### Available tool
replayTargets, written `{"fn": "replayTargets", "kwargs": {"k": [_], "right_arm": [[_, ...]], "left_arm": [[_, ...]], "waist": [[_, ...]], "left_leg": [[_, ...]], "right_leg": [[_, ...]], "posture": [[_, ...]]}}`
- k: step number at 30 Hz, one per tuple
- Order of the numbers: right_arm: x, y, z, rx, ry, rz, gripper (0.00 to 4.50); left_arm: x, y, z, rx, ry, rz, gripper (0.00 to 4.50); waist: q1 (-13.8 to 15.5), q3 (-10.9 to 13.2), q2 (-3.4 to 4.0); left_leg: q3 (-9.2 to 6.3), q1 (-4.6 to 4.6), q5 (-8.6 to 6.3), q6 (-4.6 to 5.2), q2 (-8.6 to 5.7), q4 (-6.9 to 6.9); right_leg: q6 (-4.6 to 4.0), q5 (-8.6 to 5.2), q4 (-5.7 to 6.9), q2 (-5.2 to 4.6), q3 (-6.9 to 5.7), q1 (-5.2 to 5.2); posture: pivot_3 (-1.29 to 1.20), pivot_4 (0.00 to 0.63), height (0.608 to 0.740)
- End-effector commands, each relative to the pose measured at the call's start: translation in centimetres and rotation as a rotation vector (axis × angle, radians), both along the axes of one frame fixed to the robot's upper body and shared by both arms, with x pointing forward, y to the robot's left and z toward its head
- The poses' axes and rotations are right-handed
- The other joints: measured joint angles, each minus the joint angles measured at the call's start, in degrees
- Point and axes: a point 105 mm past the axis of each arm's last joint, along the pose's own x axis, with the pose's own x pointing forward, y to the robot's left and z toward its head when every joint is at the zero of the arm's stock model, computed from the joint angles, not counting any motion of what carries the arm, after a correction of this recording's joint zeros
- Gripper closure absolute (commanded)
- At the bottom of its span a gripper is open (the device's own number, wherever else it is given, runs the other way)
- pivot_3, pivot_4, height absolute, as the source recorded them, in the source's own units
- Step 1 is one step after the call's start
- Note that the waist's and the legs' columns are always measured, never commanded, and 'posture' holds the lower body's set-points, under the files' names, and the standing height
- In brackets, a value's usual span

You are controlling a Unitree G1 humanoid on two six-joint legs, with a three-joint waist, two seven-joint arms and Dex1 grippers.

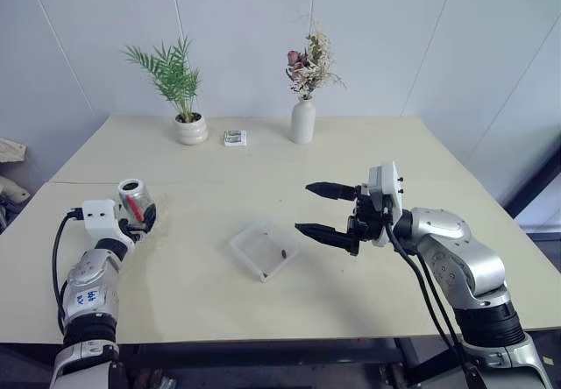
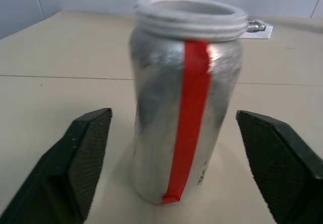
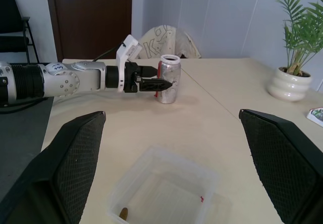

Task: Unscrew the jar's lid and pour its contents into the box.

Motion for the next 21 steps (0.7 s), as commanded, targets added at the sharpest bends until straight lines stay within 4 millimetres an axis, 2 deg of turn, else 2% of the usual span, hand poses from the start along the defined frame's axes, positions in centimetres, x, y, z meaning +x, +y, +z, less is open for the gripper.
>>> {"fn": "replayTargets", "kwargs": {"k": [1, 6, 15, 17, 19, 20, 21], "right_arm": [[-0.1, -0.6, 0.6, 0.0, -0.039, -0.003, 0.0], [0.1, -1.0, 0.5, -0.012, -0.047, -0.008, 0.0], [0.3, -2.7, 0.1, -0.055, -0.035, -0.033, 0.0], [0.4, -3.8, -0.3, -0.098, -0.026, -0.056, 0.0], [0.5, -5.1, -1.0, -0.148, -0.035, -0.09, 0.0], [0.5, -5.6, -1.2, -0.165, -0.043, -0.104, 0.0], [0.5, -6.1, -1.5, -0.185, -0.049, -0.117, 0.0]], "left_arm": [[-1.4, 1.0, 2.8, 0.084, -0.061, 0.014, 0.02], [-3.2, 1.7, 3.6, 0.103, -0.056, 0.027, 0.02], [-9.5, 2.8, 5.1, 0.167, -0.005, 0.031, 0.02], [-11.0, 1.3, 5.2, 0.218, 0.013, -0.077, 0.02], [-12.1, -1.3, 5.1, 0.305, 0.033, -0.254, 0.02], [-12.5, -2.2, 5.0, 0.33, 0.035, -0.316, 0.02], [-12.8, -3.1, 4.9, 0.333, 0.042, -0.388, 0.02]], "waist": [[-0.32, 0.0, 0.0], [-0.39, 0.0, 0.0], [-0.44, 0.0, 0.0], [-0.5, -0.01, -0.01], [-0.44, -0.01, -0.01], [-0.32, -0.01, -0.01], [-0.23, -0.01, -0.01]], "left_leg": [[0.01, 0.0, 0.0, 0.0, 0.0, -0.03], [0.01, 0.01, 0.0, 0.0, 0.03, -0.24], [0.03, 0.0, -0.03, -0.04, 0.1, -0.5], [0.05, 0.01, -0.04, -0.04, 0.08, -0.51], [0.1, 0.02, -0.1, -0.02, 0.08, -0.55], [0.12, 0.02, -0.11, -0.02, 0.08, -0.58], [0.11, 0.02, -0.11, -0.02, 0.09, -0.58]], "right_leg": [[0.0, 0.0, -0.05, 0.0, 0.0, 0.0], [-0.01, 0.0, -0.17, -0.01, 0.0, -0.02], [-0.11, -0.06, -0.36, -0.03, -0.02, -0.07], [-0.14, -0.08, -0.41, -0.06, -0.01, -0.06], [-0.21, -0.11, -0.52, -0.11, 0.0, -0.03], [-0.37, -0.19, -0.61, -0.12, 0.0, -0.03], [-0.96, -0.5, -0.65, -0.11, -0.01, -0.02]], "posture": [[0.0, 0.15, 0.74], [0.0, 0.15, 0.74], [0.0, 0.15, 0.74], [0.0, 0.15, 0.74], [0.0, 0.15, 0.74], [0.0, 0.15, 0.74], [0.0, 0.15, 0.74]]}}
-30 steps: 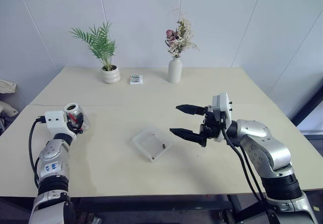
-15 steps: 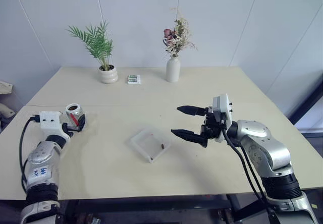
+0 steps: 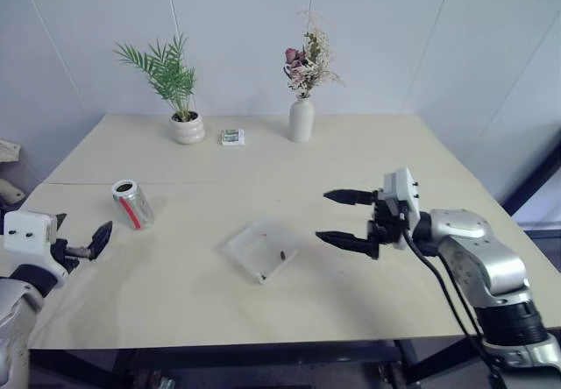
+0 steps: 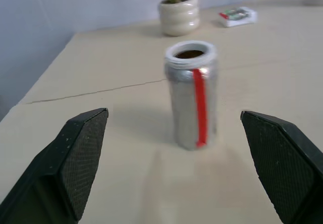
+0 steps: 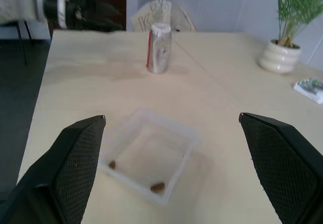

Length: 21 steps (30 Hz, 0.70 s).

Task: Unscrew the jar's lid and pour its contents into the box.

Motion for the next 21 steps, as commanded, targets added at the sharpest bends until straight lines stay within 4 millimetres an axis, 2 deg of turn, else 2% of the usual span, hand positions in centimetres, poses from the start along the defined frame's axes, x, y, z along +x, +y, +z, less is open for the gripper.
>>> {"fn": "replayTargets", "kwargs": {"k": [1, 4, 8, 14, 21], "right_arm": [[-0.5, -2.0, 0.0, -0.068, -0.075, -0.03, 0.0], [-1.2, -3.4, -0.8, -0.123, -0.083, -0.04, 0.0], [-1.7, -4.4, -0.6, -0.138, -0.089, -0.072, 0.0], [-2.6, -4.7, -0.4, -0.145, -0.089, -0.083, 0.0], [-2.7, -4.7, -0.3, -0.143, -0.092, -0.1, 0.0]], "left_arm": [[-1.5, -4.5, 1.4, 0.085, -0.012, -0.314, 0.02], [-2.1, -6.9, 0.8, 0.17, 0.043, -0.506, 0.02], [-2.4, -8.0, 0.9, 0.278, 0.034, -0.627, 0.02], [-2.0, -7.5, 1.9, 0.29, 0.021, -0.663, 0.02], [-1.4, -7.5, 1.7, 0.257, 0.023, -0.653, 0.02]], "waist": [[0.16, 0.0, 0.0], [0.3, 0.0, 0.0], [-0.29, 0.0, 0.0], [-0.36, 0.0, 0.01], [-0.31, 0.0, 0.0]], "left_leg": [[0.0, 0.0, 0.0, 0.0, 0.0, 0.01], [0.07, 0.0, -0.02, 0.02, -0.01, 0.0], [0.3, 0.04, -0.04, 0.08, 0.02, 0.0], [0.46, 0.11, -0.08, 0.11, 0.16, 0.02], [0.53, 0.1, -0.1, 0.14, 0.15, 0.07]], "right_leg": [[-0.28, -0.14, -0.01, 0.0, -0.01, 0.0], [-0.32, -0.16, -0.1, -0.02, 0.02, 0.04], [-0.32, -0.16, -0.1, 0.01, 0.18, 0.02], [-0.29, -0.15, -0.04, 0.18, 0.31, -0.04], [-0.19, -0.1, -0.04, 0.18, 0.41, -0.04]], "posture": [[0.0, 0.15, 0.74], [0.0, 0.15, 0.74], [0.0, 0.15, 0.74], [0.0, 0.15, 0.74], [0.0, 0.15, 0.74]]}}
